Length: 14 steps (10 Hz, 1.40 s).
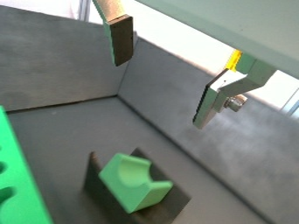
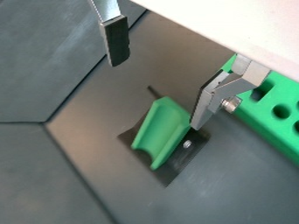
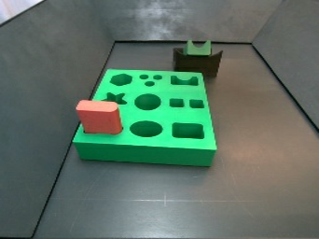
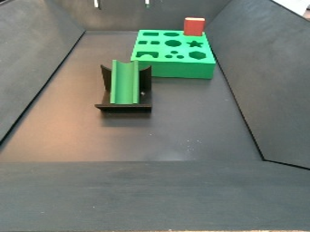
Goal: Pick up the arch object. Move up. Place the arch object on the fixture. Regrasp the arch object. Move to above the board. Insert the arch object.
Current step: Regrasp the arch object.
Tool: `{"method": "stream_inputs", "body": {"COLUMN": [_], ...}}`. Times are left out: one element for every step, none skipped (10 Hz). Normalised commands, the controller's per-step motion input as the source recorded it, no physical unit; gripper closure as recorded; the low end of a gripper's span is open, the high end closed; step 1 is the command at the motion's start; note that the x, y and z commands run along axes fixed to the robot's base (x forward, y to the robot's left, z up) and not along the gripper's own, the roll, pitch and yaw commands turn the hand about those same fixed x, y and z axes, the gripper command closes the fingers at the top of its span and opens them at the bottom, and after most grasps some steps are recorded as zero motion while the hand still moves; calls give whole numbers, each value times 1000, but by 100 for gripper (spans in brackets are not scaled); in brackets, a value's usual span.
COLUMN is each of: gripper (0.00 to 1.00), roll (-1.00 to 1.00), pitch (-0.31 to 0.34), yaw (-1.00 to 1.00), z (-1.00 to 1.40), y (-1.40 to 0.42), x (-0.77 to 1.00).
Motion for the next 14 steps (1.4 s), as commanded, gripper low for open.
{"method": "stream_inputs", "body": {"gripper": [0, 0, 0, 0, 0, 0, 0, 0, 0, 0, 0, 0, 0, 0], "roll": [1000, 1000, 1000, 1000, 802, 609, 370, 285, 199, 183, 172, 150, 98, 67], "pitch": [120, 142, 172, 189, 175, 153, 116, 93, 42, -110, -133, -140, -143, -134], "yaw": [73, 89, 122, 147, 178, 194, 206, 210, 205, 117, 82, 59, 15, -22], "z": [-12, -11, -12, -13, -15, -17, -14, -6, -6, -1000, -1000, -1000, -1000, -1000], "y": [-31, -36, -38, -40, -42, -42, -38, -31, -30, 73, 72, 68, 63, 62], "x": [88, 96, 98, 96, 98, 100, 101, 95, 81, 33, 40, 43, 47, 51]}}
